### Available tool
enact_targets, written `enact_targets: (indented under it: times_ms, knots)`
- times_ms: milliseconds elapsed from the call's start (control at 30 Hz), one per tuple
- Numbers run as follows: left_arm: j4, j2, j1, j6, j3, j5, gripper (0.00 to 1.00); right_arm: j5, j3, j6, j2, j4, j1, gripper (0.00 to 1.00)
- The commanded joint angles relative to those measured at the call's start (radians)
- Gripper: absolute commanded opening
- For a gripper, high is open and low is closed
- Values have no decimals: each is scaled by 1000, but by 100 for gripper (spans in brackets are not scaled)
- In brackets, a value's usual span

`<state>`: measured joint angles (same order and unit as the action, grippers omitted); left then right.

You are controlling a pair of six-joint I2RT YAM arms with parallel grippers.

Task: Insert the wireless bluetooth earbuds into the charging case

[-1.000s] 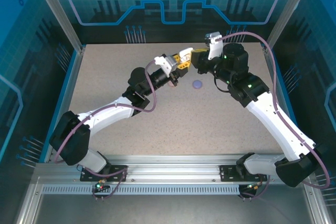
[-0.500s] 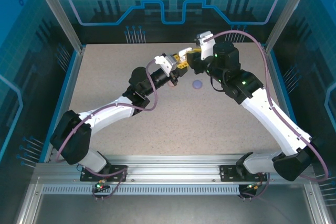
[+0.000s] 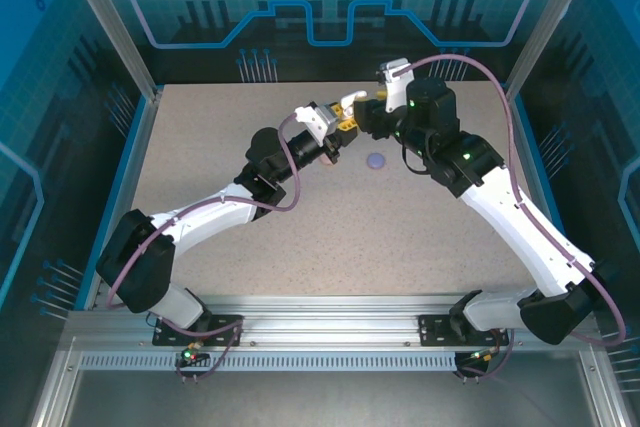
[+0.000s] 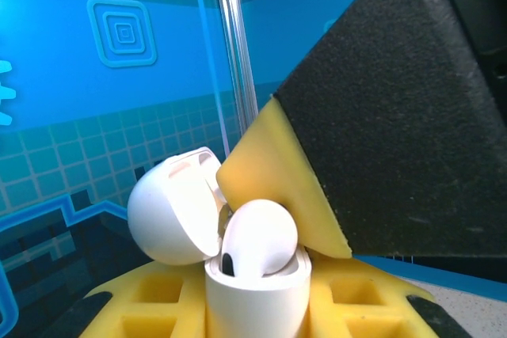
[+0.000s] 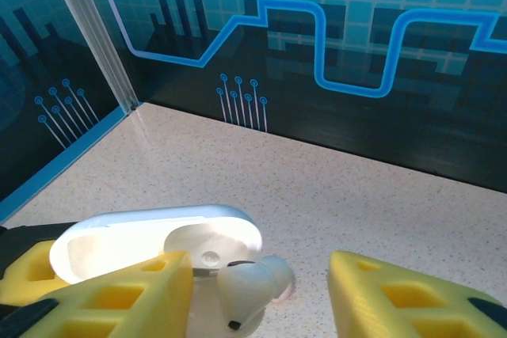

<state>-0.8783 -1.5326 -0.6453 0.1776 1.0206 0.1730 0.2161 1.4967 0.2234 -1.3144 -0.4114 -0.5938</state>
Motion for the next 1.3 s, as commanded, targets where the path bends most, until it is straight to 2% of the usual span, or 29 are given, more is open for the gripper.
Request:
enact_targets:
  times_ms: [0,333,600,867,933,1133,1267]
  knots:
    - [-41,-12,-14,-18,25,28,0,-67,38,55,27,10,9,53]
    - [-42,-14,-14,-18,24,25,0,-162,45,144,35,13,65,56]
    - [-42,-15,-14,-21,25,23,0,-184,17,188,56,23,101,56]
    - [-43,-15,-14,-18,22,16,0,-283,50,329,57,-27,218,55]
    - [-45,-14,-14,-19,21,14,0,-294,56,353,49,-57,242,52]
    - [-52,-14,-13,-23,20,16,0,-348,39,388,23,-96,289,27]
    - [-52,-15,-14,-24,19,15,0,-411,40,390,-9,-86,301,18]
